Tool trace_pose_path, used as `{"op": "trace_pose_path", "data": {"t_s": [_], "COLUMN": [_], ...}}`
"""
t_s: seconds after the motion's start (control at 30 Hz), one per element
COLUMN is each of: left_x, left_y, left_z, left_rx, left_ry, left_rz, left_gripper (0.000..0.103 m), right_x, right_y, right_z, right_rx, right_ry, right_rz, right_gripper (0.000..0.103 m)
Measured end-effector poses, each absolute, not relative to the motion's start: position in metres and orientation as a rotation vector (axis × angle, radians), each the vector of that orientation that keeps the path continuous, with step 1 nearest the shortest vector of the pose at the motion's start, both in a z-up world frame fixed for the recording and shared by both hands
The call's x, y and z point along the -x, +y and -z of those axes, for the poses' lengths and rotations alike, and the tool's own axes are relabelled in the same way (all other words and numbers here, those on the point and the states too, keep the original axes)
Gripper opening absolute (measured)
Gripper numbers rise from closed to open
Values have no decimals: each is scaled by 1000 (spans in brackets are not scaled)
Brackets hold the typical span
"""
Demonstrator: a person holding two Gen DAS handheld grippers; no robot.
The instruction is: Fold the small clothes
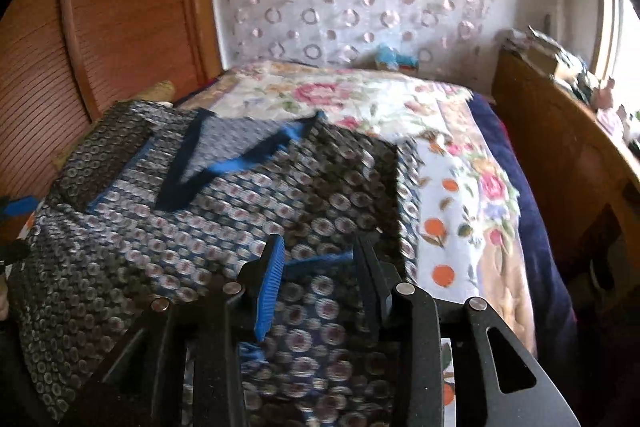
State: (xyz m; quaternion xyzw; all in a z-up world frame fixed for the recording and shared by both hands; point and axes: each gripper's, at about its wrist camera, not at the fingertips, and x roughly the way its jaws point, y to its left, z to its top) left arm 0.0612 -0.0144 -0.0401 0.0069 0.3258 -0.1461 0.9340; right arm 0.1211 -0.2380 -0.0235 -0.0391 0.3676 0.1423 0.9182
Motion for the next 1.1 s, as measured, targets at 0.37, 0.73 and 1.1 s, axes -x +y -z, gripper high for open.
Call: {"op": "trace_pose_path", "data": {"t_s": [0.37, 0.73, 1.1], "left_x": [-61, -61, -80], "left_y": [-9, 8, 33], "left_z": [43, 45, 37], "left_rx": [-11, 8, -17], "left_ry": [676, 678, 661], "left_rz": [287, 259, 202], "left_gripper": [91, 91, 91], "right_x": [-185, -203, -191], "right_y": [-233, -189, -192], "right_z": [62, 42, 26], "right_rx": [-37, -3, 93], "right_ry": [920, 862, 824], "right_rz": [-268, -404, -321], "right_gripper": [37, 16, 40]}}
